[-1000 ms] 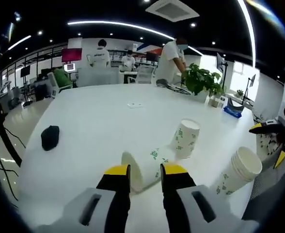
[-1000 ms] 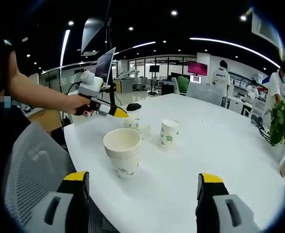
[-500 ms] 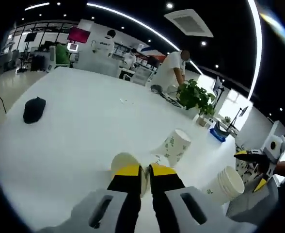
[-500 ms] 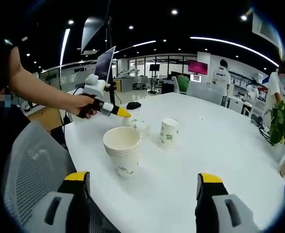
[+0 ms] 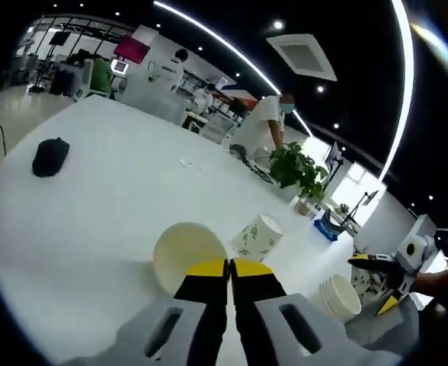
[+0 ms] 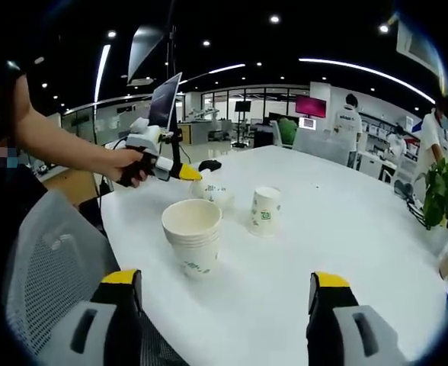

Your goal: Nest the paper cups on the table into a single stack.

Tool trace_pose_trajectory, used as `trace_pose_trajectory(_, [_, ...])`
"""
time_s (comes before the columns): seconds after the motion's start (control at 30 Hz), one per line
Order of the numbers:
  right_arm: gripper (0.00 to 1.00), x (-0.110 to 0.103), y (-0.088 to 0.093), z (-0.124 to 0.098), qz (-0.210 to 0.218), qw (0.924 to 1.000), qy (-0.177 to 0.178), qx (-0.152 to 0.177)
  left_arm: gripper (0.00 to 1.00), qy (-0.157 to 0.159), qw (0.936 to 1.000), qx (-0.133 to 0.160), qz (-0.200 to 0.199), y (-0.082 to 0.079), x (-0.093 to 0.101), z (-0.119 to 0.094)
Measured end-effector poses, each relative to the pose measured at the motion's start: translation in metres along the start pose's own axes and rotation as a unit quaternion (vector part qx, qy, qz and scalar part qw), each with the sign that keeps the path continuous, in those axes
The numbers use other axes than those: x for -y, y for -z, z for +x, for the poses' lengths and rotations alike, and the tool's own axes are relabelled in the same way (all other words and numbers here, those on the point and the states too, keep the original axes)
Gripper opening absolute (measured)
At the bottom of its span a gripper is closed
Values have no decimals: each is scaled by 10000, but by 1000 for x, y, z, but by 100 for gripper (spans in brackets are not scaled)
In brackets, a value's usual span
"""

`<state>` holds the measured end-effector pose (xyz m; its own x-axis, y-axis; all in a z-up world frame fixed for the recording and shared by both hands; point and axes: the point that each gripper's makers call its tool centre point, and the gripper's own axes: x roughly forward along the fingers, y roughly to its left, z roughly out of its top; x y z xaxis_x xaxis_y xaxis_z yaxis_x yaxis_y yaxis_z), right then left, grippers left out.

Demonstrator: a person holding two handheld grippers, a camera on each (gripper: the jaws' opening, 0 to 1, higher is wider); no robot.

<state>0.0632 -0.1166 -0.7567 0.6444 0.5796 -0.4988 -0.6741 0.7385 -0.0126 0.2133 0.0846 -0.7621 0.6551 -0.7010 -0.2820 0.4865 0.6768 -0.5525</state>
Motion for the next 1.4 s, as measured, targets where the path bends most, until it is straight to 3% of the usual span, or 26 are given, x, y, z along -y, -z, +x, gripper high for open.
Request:
trace_pose_trajectory(0.53, [93, -2, -4, -1, 0, 9999, -43, 92, 0, 66, 9995, -83, 305, -16, 11, -21])
trace_pose_trajectory(0.77, [93, -4, -6, -1, 11, 9999, -71, 115, 0, 134, 9990, -98, 427, -30, 40, -37])
trace_pose_trajectory(1.4, [96, -4, -6, -2, 64, 9997, -124, 177, 0, 529, 9931, -254, 1015, -50, 115, -61])
